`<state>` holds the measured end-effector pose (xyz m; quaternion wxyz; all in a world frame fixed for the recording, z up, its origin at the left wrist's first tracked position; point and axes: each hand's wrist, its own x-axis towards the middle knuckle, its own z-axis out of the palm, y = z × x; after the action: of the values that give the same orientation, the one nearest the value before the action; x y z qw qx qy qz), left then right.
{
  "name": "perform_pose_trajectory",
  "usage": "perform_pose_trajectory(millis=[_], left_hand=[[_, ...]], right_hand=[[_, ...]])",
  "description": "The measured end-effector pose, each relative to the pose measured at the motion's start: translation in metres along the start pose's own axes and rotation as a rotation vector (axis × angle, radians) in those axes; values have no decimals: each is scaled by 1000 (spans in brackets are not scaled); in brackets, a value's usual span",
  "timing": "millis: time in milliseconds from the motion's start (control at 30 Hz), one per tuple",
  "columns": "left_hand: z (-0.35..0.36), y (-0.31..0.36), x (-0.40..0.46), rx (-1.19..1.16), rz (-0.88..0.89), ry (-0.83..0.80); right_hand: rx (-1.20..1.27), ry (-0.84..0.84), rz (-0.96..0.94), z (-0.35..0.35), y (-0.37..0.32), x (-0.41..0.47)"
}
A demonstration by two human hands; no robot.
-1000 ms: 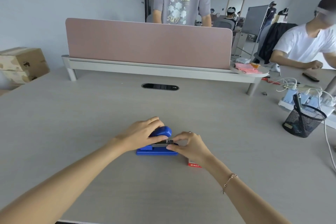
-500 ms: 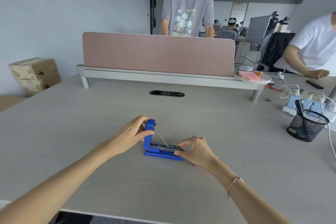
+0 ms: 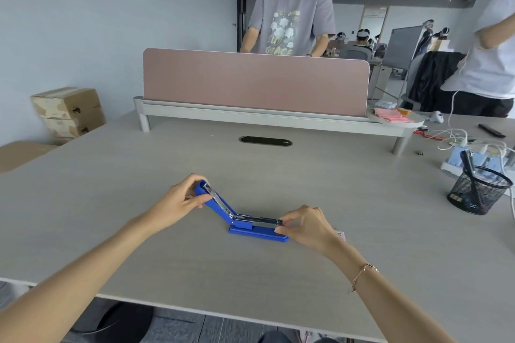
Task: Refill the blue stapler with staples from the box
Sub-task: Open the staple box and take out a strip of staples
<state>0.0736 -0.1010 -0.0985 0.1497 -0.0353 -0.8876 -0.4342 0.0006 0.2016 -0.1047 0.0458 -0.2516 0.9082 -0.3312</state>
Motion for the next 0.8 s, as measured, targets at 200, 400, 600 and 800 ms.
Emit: perform_pose_trajectory(millis=[200,400,600,800], left_hand=[[-9,-38,-19,152,-87,-67],[-7,-50,-23,305,-51,-89],[-5,-34,-20,354,-89,-129],[46,27,8,324,16,-222]], right_hand=[[2,-20,12,0,0,0],[0,-41,0,0,1,-1],[-22,-88,-59,-9,7,-6],[-93,-63,-46,-38,45,-22]])
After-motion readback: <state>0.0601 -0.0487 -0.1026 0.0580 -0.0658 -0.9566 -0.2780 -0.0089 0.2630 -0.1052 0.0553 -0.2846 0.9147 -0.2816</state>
